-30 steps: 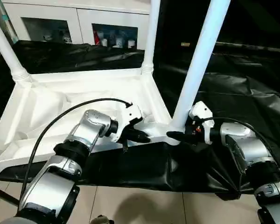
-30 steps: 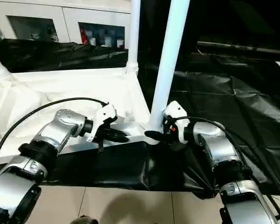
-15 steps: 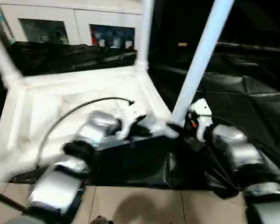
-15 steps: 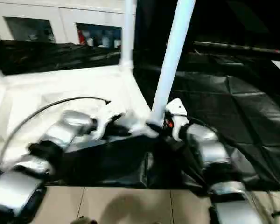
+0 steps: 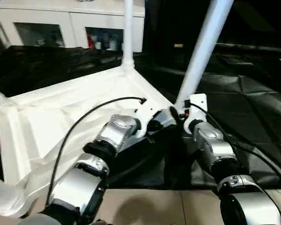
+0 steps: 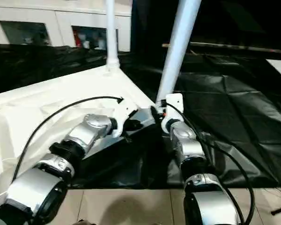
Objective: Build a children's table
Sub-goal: Rotate leg to tighten
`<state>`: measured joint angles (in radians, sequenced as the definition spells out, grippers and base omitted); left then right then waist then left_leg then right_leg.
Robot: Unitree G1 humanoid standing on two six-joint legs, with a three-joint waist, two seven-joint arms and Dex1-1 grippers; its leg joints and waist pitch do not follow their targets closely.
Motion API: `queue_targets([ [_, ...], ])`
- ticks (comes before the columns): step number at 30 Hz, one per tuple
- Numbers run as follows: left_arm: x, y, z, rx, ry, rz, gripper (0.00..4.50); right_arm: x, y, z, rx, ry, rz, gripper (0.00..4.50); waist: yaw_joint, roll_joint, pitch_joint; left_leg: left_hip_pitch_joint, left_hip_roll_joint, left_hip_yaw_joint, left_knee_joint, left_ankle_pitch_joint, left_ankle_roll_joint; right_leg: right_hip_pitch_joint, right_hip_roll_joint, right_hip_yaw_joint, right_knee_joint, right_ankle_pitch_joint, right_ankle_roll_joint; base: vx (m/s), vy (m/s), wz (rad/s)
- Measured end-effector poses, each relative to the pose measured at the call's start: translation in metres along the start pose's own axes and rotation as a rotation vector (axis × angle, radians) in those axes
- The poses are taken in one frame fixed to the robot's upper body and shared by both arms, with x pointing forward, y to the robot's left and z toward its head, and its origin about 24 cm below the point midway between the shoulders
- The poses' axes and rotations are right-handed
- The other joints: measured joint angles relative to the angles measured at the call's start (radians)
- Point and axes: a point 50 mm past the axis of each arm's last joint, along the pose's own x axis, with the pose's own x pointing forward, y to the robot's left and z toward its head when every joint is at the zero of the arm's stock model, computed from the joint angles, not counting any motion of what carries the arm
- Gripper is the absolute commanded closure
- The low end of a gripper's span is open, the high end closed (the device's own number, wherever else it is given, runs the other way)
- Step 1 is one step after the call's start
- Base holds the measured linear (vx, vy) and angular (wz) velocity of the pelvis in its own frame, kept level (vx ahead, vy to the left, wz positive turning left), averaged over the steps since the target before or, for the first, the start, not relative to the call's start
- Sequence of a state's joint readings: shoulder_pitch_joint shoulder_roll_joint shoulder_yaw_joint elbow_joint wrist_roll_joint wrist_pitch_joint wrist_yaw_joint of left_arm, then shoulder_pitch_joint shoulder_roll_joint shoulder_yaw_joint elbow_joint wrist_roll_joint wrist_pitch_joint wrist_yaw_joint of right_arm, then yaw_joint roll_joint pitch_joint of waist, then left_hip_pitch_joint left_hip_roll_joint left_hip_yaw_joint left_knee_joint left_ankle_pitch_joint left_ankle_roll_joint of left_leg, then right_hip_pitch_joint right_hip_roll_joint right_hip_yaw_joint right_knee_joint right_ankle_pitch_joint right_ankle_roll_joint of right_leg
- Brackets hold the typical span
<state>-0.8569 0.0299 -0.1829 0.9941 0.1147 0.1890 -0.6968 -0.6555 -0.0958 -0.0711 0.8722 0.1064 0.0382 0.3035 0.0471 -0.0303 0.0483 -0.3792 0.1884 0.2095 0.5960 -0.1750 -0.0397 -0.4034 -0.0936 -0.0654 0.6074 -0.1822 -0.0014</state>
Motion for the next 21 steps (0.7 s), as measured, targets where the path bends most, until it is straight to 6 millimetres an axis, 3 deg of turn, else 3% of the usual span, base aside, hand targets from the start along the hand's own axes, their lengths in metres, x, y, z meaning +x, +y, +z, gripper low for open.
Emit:
queue_targets([
  [4, -0.006, 0.005, -0.002, 0.023, -0.004, -0.031, 4.50, -0.006, -0.010, 0.005, -0.039, 0.037, 0.138, 0.42, -0.004, -0.001, 0.001, -0.002, 0.001, -0.001, -0.002, 0.000, 0.000, -0.002, 0.001, -0.001, 0.000, 0.001, 0.000, 0.000, 0.000, 0.00],
  [8, -0.022, 0.013, -0.008, 0.074, -0.016, -0.119, 4.50, -0.024, -0.029, 0.012, -0.169, 0.084, 0.317, 0.42, 0.008, -0.001, 0.001, -0.003, 0.002, -0.001, -0.005, 0.000, 0.000, -0.003, 0.001, -0.003, 0.002, 0.003, -0.004, 0.000, 0.000, 0.00],
  [12, -0.034, 0.015, -0.013, 0.116, -0.013, -0.235, 4.50, -0.036, -0.032, 0.016, -0.275, 0.120, 0.479, 0.42, 0.023, 0.000, 0.001, -0.006, 0.002, -0.001, -0.005, 0.002, 0.003, -0.005, 0.002, -0.004, 0.002, 0.001, -0.001, 0.000, 0.000, 0.00],
  [16, -0.042, 0.009, -0.017, 0.105, -0.039, -0.369, 4.50, -0.045, -0.030, 0.014, -0.313, 0.177, 0.611, 0.42, 0.049, 0.000, 0.001, -0.007, 0.002, 0.002, -0.004, 0.003, 0.005, -0.005, 0.001, -0.002, 0.001, -0.001, -0.002, 0.000, 0.000, 0.00],
  [21, -0.048, 0.011, -0.021, 0.105, -0.031, -0.404, 4.50, -0.050, -0.027, 0.010, -0.328, 0.212, 0.666, 0.42, 0.055, -0.001, 0.002, -0.006, 0.002, 0.002, -0.002, 0.000, 0.000, -0.005, 0.000, -0.001, 0.003, 0.000, -0.003, 0.000, 0.000, 0.00],
])
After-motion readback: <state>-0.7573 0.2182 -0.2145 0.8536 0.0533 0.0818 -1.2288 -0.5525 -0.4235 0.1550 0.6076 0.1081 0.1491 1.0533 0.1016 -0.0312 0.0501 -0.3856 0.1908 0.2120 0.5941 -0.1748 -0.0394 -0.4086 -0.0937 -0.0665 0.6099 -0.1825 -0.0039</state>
